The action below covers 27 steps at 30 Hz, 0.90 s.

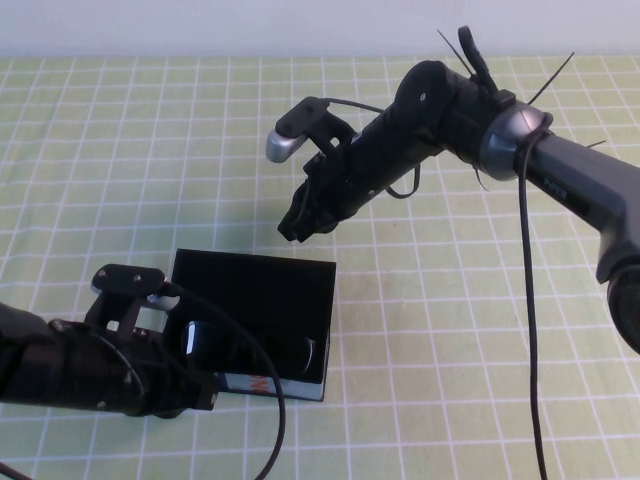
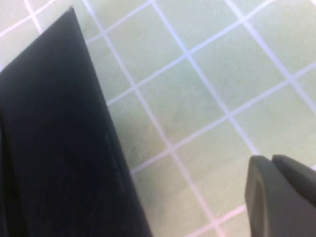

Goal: Return glasses to glasses case
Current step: Close the glasses case

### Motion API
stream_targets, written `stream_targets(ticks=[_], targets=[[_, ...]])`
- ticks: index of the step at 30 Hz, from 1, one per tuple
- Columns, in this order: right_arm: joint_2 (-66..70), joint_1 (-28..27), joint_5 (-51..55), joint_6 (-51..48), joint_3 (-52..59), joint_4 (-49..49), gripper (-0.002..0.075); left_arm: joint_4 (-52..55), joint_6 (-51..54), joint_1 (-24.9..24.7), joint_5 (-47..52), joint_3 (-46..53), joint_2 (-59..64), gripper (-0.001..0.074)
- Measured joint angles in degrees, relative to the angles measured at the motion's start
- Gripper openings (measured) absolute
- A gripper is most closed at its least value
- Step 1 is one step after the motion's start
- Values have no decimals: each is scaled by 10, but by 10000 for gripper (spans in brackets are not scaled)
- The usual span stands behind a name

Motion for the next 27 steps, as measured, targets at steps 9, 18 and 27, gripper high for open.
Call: stream_targets(ticks=[9, 18, 27], targets=[[7, 0, 66, -30, 0, 17, -17, 0, 0, 0, 0, 0, 0, -1], [7, 0, 131, -70, 0, 80, -17, 1, 0, 0, 0, 0, 0, -1], [-3, 2, 131, -73, 0, 117, -17, 1, 0, 0, 0, 0, 0, -1]])
